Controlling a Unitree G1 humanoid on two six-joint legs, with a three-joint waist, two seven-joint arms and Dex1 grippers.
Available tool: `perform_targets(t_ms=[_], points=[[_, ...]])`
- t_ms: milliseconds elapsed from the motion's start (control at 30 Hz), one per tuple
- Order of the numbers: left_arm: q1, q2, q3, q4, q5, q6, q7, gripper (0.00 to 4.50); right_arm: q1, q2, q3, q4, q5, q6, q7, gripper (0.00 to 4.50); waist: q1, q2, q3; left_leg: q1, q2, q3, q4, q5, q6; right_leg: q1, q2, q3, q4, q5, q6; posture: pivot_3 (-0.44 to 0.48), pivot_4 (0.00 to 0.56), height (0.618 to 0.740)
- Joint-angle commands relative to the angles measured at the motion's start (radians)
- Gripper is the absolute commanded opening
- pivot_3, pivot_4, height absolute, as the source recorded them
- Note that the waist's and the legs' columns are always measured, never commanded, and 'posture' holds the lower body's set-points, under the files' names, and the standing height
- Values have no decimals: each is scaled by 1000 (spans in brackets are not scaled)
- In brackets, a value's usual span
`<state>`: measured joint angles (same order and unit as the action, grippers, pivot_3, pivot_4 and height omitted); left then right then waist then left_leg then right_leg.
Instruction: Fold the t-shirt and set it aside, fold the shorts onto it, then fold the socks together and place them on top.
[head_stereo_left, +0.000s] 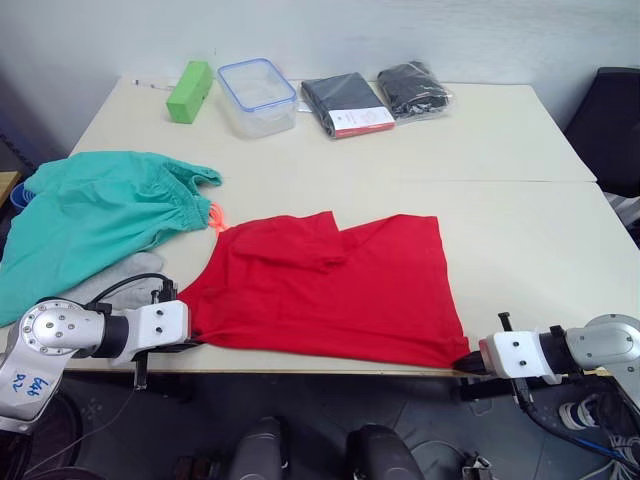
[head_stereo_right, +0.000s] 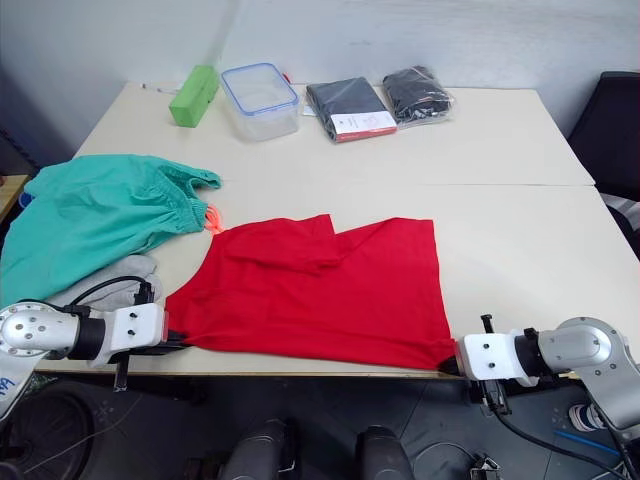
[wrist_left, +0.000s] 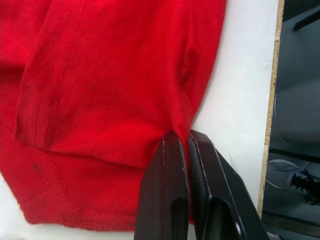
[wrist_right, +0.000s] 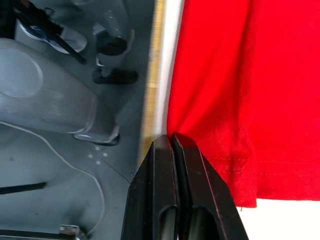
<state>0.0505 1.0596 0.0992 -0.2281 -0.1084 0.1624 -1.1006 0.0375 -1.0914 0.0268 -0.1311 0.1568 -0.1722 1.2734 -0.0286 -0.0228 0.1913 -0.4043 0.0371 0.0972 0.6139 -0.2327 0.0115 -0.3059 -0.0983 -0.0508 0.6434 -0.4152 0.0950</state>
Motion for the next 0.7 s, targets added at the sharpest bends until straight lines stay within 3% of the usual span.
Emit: perform_targets(t_ms=[33, 67, 167, 333, 500, 533, 700], points=[[25, -14, -15, -14, -19, 57, -3, 266, 2, -4, -25, 16, -19, -11, -19, 0, 1, 2, -1, 0, 0, 0, 0, 0, 0, 0, 0, 0, 0, 0, 0, 0, 150, 740], [27, -13, -11, -18, -30, 70, -9, 529, 3, -3, -24, 20, -17, -6, -20, 0, 1, 2, -1, 0, 0, 0, 0, 0, 0, 0, 0, 0, 0, 0, 0, 0, 150, 740], [31, -5, 6, -29, -68, 111, -28, 1314, 12, -9, -22, 24, 4, 9, -4, 621, 1, 2, -1, 0, 0, 0, 0, 0, 0, 0, 0, 0, 0, 0, 0, 0, 150, 740], [10, 18, 61, -46, -178, 214, -80, 2894, 46, -21, -63, 2, 71, 37, 27, 2337, 3, 2, -1, 0, 0, -1, 0, 0, 0, 0, 0, -1, 0, 0, 0, 0, 150, 740], [-109, 65, 128, -29, -363, 390, -176, 4493, -13, -40, -159, -121, 304, 319, 47, 4160, 1, 3, 2, -1, 0, -1, 0, 0, 0, -1, 0, -1, 0, 0, 0, 0, 150, 740], [-166, 62, 126, -6, -394, 427, -178, 4500, -42, -38, -172, -140, 354, 388, 35, 4465, 0, 3, 2, -1, 0, -1, 0, 1, 0, -1, 0, -1, 0, 0, 0, 0, 150, 740], [-536, -54, -2, 199, -392, 523, -115, 4500, -208, 42, -178, -168, 492, 650, -113, 4465, 3, 4, 2, -1, 0, -2, 0, 1, -1, -1, 1, -1, 1, 0, -1, 0, 150, 740]])
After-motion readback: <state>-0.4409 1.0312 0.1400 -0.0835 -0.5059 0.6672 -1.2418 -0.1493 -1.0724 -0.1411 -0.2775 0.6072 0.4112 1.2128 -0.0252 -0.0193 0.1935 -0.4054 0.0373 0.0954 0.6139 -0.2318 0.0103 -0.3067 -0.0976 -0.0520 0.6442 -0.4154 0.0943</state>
